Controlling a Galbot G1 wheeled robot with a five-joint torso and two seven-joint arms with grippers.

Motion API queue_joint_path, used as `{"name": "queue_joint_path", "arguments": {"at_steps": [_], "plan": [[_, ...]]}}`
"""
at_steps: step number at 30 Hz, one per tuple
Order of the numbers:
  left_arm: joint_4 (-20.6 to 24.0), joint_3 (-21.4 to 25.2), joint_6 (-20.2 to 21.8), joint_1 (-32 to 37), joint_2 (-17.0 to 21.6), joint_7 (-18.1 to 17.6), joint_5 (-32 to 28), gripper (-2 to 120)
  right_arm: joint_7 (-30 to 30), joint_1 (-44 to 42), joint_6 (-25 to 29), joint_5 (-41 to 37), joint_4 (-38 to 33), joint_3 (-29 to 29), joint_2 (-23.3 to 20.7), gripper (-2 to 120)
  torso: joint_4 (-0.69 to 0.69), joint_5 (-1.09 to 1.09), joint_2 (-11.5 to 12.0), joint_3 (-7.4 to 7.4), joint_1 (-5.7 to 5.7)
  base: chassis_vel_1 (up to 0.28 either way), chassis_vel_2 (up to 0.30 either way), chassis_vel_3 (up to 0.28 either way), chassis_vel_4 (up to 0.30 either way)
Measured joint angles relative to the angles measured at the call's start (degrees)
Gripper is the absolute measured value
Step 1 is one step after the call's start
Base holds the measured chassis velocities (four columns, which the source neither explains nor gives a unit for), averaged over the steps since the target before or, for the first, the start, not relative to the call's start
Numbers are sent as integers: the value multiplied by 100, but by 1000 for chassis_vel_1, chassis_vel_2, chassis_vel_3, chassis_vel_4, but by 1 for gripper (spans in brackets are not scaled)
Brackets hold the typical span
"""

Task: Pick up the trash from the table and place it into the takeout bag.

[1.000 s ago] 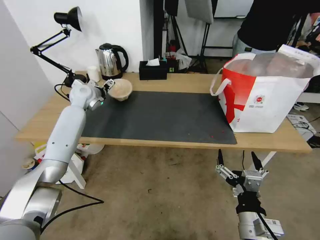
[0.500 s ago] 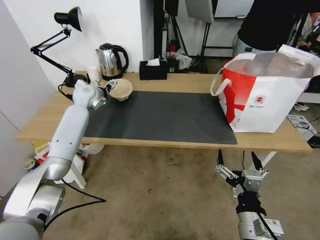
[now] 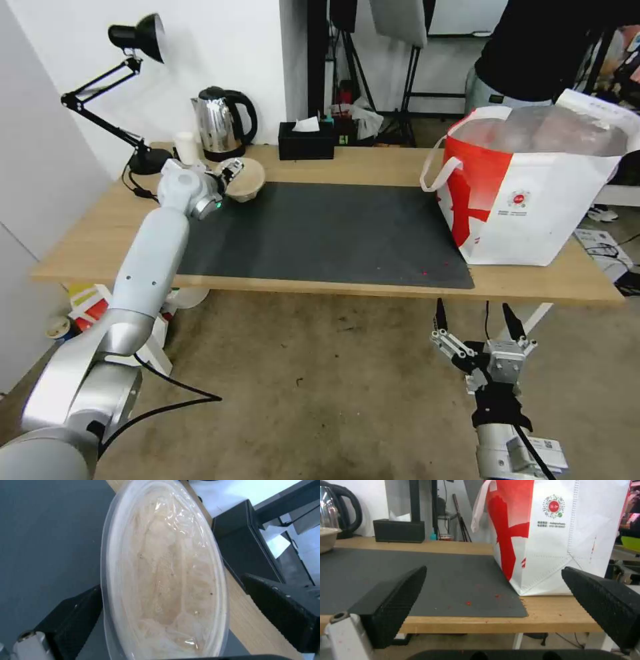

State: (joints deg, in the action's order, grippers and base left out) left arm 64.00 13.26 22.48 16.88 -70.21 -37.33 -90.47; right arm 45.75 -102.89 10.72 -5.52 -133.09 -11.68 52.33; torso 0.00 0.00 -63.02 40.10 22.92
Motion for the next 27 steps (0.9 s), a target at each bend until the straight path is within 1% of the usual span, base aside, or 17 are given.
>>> {"name": "queue_joint_path", "arguments": {"at_steps": [13, 17, 20, 22, 23, 24, 26, 27], "plan": [[-54, -17, 0, -12, -70, 100, 86, 100, 0, 0, 0, 0, 0, 0, 0, 100, 1, 0, 0, 0, 0, 0, 0, 0, 0], [-58, -4, -2, -3, -113, 107, 123, 100, 0, 0, 0, -1, 0, 0, 0, 100, -1, 0, 0, 0, 0, 0, 0, 0, 0], [-54, 3, -2, 16, -121, 115, 136, 98, 0, 0, 0, -1, 0, 0, 0, 100, 1, -1, 0, 0, 0, 0, 0, 0, 0], [-49, 11, -2, 23, -125, 127, 145, 91, 0, 0, 0, 0, 0, 0, 0, 100, 1, -1, 0, 0, 0, 0, 0, 0, 0], [-49, 13, -2, 24, -129, 137, 148, 85, 0, 0, 0, 0, 0, 0, 0, 100, 1, 0, 0, 0, 0, 0, 0, 0, 0], [-49, 13, -2, 24, -129, 137, 148, 85, 0, 0, 0, 0, 0, 0, 0, 100, 1, 0, 0, 0, 0, 0, 0, 0, 0], [-52, 14, -2, 25, -135, 173, 165, 76, 0, 0, 0, 0, 0, 0, 0, 100, 0, 0, 0, 0, 0, 0, 0, 0, 0], [-57, 19, -2, 25, -141, 211, 175, 70, 0, 0, 0, 0, 0, 0, 0, 100, 0, 0, 0, 0, 0, 0, 0, 0, 0]]}}
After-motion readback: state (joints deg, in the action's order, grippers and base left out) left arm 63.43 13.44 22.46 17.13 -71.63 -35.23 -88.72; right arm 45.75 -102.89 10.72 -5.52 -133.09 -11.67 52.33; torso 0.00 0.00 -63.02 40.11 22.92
